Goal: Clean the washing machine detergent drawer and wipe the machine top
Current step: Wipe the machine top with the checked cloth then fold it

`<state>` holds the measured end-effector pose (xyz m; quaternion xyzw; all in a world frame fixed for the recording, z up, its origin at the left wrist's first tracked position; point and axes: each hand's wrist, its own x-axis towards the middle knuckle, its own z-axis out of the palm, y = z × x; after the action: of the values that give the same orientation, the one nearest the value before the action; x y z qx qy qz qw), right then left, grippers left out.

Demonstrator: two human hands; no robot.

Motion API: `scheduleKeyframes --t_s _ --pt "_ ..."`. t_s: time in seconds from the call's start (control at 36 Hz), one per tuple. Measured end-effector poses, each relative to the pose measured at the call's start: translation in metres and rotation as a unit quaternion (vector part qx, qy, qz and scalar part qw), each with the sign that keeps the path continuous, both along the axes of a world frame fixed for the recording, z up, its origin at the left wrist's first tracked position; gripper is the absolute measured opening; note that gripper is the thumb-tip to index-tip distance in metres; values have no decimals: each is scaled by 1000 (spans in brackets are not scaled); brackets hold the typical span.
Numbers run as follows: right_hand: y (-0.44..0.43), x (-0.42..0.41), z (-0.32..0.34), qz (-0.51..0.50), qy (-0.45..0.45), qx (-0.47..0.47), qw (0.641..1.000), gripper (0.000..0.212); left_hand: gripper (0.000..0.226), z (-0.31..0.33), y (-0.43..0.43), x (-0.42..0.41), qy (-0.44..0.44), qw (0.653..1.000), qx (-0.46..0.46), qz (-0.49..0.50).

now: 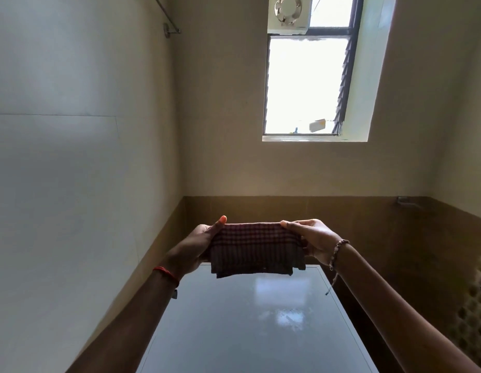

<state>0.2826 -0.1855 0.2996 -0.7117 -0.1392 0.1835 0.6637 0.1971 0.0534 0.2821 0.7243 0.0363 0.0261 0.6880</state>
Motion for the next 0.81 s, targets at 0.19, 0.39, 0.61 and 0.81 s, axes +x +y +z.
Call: scheduleKeyframes --t_s 0.19,0.39,0.61,0.81 --pt "-40 -14 9 6 155 48 987 16 33 10 -24 15 92 992 -80 -30" --pt "-106 -33 -5 -99 166 76 978 44 18 0 -77 30 112 970 -160 -146" --pt "-192 -55 -26 -206 193 134 950 13 8 -21 -169 51 180 946 -177 -204" --pt "-277 -53 -37 -252 142 148 946 16 13 -32 -259 86 182 930 -169 -270"
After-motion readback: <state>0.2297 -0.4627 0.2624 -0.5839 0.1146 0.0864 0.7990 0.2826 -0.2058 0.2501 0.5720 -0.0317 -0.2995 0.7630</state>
